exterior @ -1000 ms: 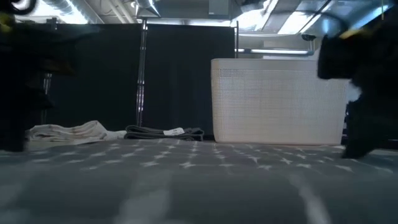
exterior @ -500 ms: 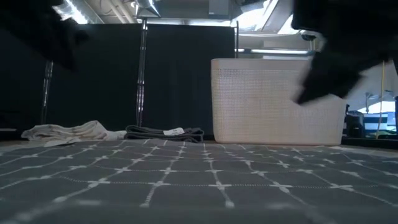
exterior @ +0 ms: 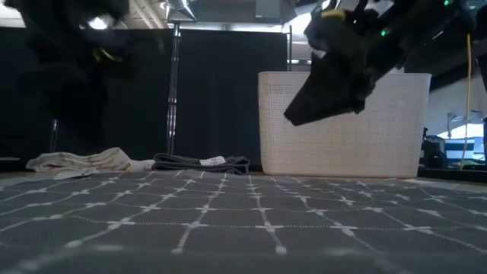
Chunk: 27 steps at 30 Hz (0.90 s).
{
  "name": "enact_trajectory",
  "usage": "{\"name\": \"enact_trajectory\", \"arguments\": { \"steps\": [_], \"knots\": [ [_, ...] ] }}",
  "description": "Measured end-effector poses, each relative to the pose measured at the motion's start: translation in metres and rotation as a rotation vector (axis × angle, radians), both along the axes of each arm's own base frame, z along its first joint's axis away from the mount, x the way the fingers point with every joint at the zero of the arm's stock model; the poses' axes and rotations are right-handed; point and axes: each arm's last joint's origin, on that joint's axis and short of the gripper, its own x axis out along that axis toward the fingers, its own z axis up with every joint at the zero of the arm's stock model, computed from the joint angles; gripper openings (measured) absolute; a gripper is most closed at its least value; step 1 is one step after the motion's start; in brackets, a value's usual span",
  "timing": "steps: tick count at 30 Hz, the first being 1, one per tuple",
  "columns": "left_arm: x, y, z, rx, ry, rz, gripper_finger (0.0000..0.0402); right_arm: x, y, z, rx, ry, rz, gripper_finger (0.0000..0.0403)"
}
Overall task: Fold towel
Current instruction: Fold the grey patterned towel
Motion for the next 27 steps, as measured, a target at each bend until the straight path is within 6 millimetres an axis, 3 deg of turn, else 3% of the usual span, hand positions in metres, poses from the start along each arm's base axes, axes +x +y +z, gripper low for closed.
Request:
{"name": "enact_trajectory", "arguments": {
  "steps": [4, 12, 16, 27],
  "knots": [
    [-0.004, 0.019, -0.011, -0.093, 0.078, 0.052, 0.0155, 0.003, 0.001, -0.015, -0.024, 0.047, 0.006, 0.0149],
    [0.0, 0.034, -0.013, -0.212, 0.051, 0.173, 0.0155, 0.005, 0.002, -0.039, -0.051, 0.122, 0.007, 0.0149],
    [0.003, 0.036, -0.017, -0.331, 0.013, 0.194, 0.0155, 0.005, 0.002, -0.04, -0.05, 0.127, 0.01, 0.0149],
    [-0.002, 0.042, -0.023, -0.276, 0.036, 0.172, 0.0155, 0.006, 0.003, -0.04, -0.05, 0.119, 0.008, 0.0149]
  ]
}}
